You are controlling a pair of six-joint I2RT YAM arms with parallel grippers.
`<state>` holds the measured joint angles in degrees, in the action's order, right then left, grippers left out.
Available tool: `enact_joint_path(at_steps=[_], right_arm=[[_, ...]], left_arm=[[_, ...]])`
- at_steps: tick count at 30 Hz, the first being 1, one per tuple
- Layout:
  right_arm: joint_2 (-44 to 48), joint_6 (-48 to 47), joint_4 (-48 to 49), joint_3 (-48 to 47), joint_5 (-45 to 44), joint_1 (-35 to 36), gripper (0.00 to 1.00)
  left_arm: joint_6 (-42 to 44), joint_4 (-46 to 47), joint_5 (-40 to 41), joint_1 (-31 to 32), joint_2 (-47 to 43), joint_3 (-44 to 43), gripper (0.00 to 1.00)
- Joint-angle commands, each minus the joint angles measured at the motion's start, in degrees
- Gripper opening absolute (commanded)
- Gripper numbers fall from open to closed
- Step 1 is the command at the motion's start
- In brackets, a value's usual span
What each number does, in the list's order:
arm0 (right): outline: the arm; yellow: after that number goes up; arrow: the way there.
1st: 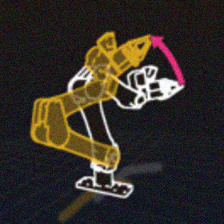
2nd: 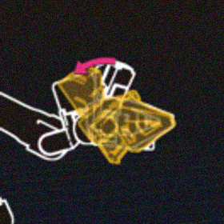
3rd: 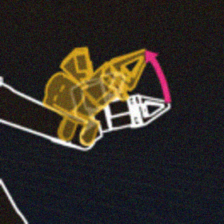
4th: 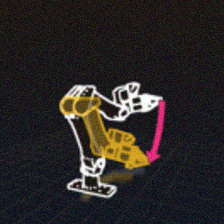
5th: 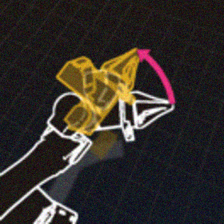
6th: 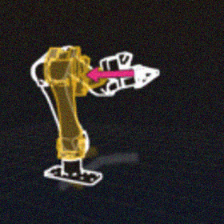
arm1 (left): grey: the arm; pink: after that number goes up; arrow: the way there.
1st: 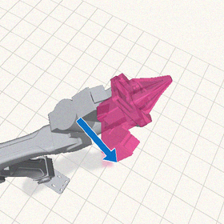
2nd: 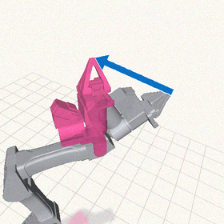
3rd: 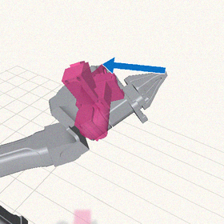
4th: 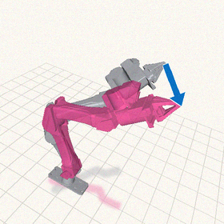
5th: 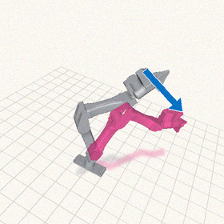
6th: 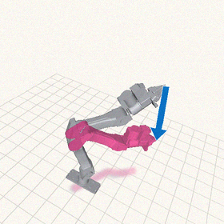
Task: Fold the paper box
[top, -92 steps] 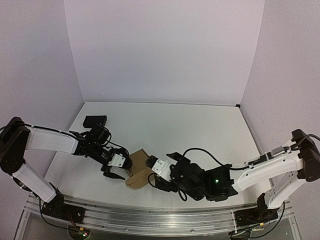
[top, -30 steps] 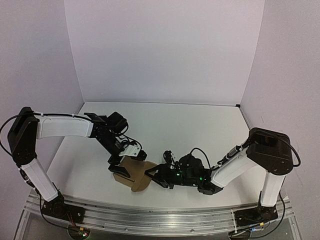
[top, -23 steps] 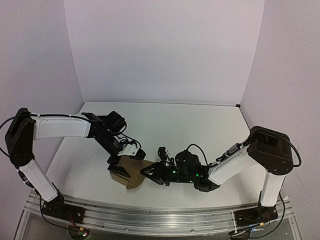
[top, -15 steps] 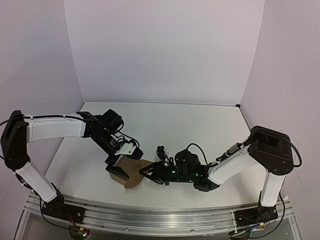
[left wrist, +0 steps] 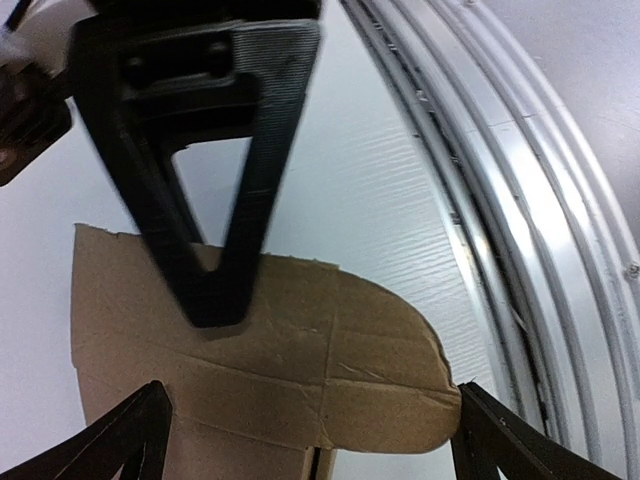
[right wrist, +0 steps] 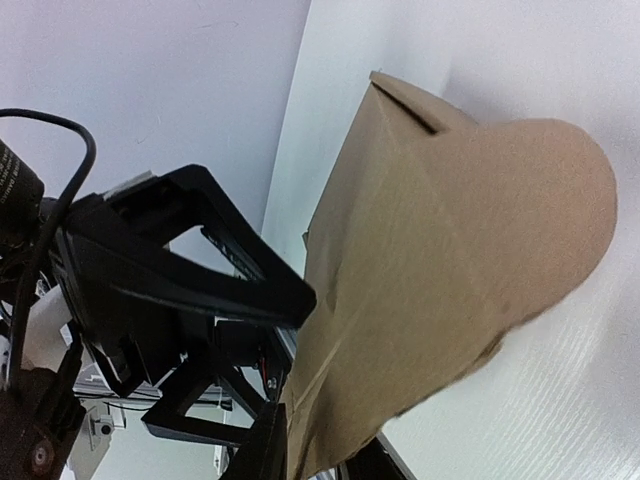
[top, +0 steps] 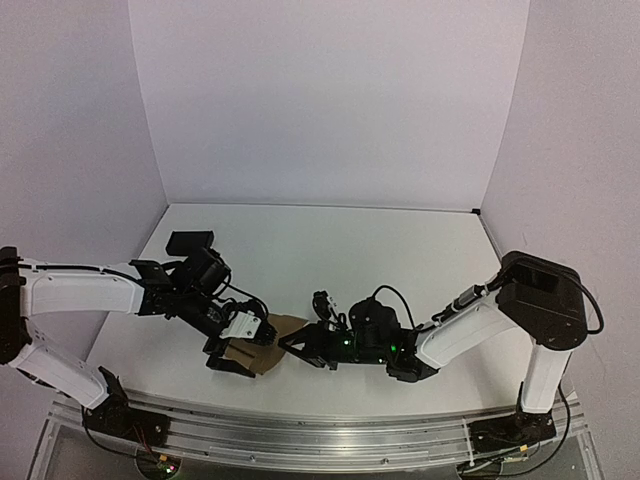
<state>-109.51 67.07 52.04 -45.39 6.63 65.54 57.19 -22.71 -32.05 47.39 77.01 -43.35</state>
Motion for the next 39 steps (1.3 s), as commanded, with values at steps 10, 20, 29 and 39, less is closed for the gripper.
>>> enact_joint_path(at_steps=[10, 20, 29, 39], right_arm=[[-0.7, 2.2, 1.2, -0.8, -0.2, 0.1, 0.13], [-0.8, 2.9, 1.2, -1.3, -0.3, 0.1, 0.1], [-1.6, 7.1, 1.3, -1.8, -0.1, 0.1, 0.01], [-3.4, 14.7, 3.3, -2.9, 1.1, 0.1, 0.0]], left_arm=[[4.4, -1.4, -7.3, 0.9, -11.9, 2.7, 1.0], [-4.2, 9.6, 4.1, 0.9, -1.6, -1.1, 1.0], [-4.4, 14.9, 9.1, 0.9, 1.5, 1.1, 1.0], [-3.8, 15.2, 7.7, 0.9, -0.4, 2.4, 1.0]])
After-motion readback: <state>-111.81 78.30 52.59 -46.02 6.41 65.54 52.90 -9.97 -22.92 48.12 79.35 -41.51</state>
